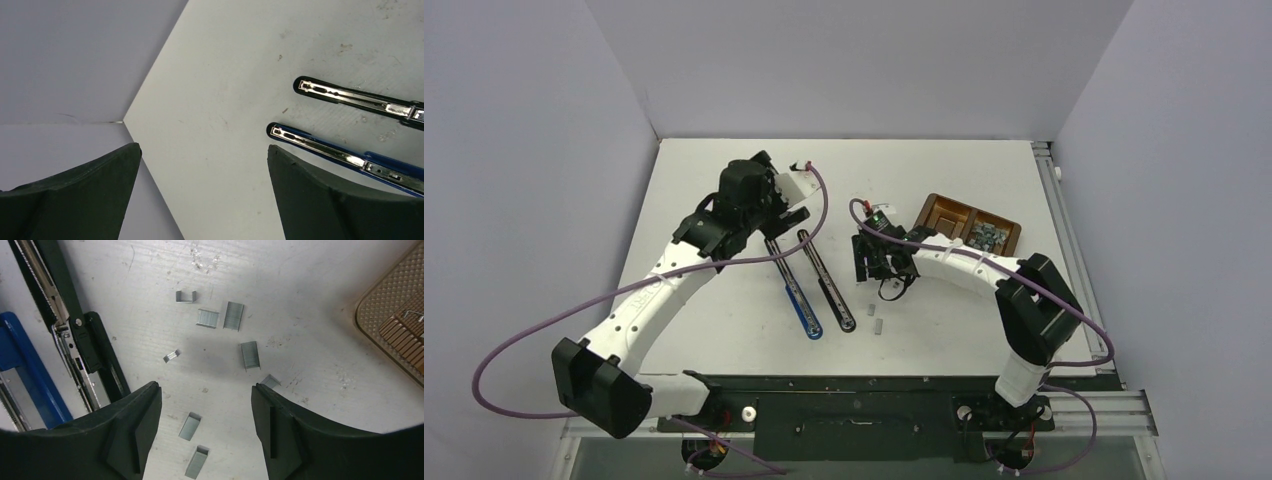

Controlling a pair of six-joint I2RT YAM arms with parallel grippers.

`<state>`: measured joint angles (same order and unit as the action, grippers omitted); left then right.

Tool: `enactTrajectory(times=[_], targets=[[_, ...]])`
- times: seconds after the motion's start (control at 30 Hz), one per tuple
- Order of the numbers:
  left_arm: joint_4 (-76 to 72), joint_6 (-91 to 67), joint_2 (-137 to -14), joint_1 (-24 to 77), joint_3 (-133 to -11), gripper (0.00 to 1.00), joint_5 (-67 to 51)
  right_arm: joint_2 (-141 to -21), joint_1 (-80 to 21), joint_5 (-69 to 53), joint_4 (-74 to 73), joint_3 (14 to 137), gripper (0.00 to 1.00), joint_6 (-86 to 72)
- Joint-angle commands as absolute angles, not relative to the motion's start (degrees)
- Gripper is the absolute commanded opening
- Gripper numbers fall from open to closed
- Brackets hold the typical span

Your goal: Load the staples into the stapler

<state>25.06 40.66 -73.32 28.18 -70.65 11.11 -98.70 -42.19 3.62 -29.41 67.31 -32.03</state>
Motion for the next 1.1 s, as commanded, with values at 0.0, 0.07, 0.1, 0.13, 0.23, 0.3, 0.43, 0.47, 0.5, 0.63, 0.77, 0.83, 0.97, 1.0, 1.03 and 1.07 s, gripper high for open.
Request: enactTrajectory(times=[0.0,0.07,0.1,0.13,0.23,0.3,0.43,0.47,0.5,0.63,0.77,0.83,0.97,1.0,1.03,1.07], targets=[[29.47,34.06,-74.6,28.13,-71.97,0.96,8.67,-96.59,-42.82,10.08,-26.71,65.22,0.63,-31.54],[30.14,33.69,-75.43,28.13,-72.45,0.96,8.19,-96.55,-42.82,10.25,-25.85,64.26,0.59,-31.57],[30.31,33.56,-75.71,28.13,-72.67,0.96,7.91,-96.83,-42.8,10.55,-25.64,63.86,0.58,-31.55],[30.39,33.31,-75.9,28.13,-72.8,0.96,7.65,-97.18,-42.8,10.76,-25.31,63.58,0.57,-31.49],[30.64,32.59,-76.19,28.13,-73.42,0.96,6.82,-98.17,-42.68,11.77,-24.35,63.06,0.57,-31.03],[30.76,32.46,-76.26,28.15,-73.65,0.96,6.33,-98.8,-42.56,12.35,-23.68,62.93,0.57,-30.45],[30.66,32.6,-76.25,28.14,-73.7,0.96,6.25,-100.21,-42.26,12.55,-22.58,63.25,0.57,-29.53],[30.67,32.68,-76.28,28.14,-73.8,0.96,6.24,-100.54,-42.15,12.57,-22.31,63.34,0.57,-29.31],[30.66,32.63,-76.27,28.18,-73.8,0.96,6.24,-100.88,-42.05,12.56,-22.08,63.41,0.57,-29.15],[30.63,32.44,-76.34,28.21,-74.17,0.96,5.95,-102.26,-41.35,12.29,-21.16,63.34,0.57,-28.61],[30.91,32.17,-76.48,28.21,-74.87,0.96,5.76,-103.07,-40.49,11.41,-20.0,62.31,0.52,-28.31],[31.02,32.17,-76.44,28.21,-75.02,0.96,5.72,-103.17,-40.28,11.31,-19.59,61.7,0.49,-28.21],[31.18,32.17,-76.16,28.21,-75.25,0.96,5.64,-103.18,-40.3,10.91,-19.09,60.78,0.39,-28.1],[31.28,32.17,-76.09,28.26,-75.37,0.96,5.55,-103.18,-40.26,10.8,-19.03,60.51,0.38,-28.12],[31.3,32.17,-76.09,28.3,-75.4,0.96,5.56,-103.12,-40.27,10.73,-18.9,60.26,0.36,-28.07],[31.3,32.17,-76.0,28.3,-75.45,0.96,5.58,-103.03,-40.33,10.7,-18.75,59.98,0.36,-28.12]])
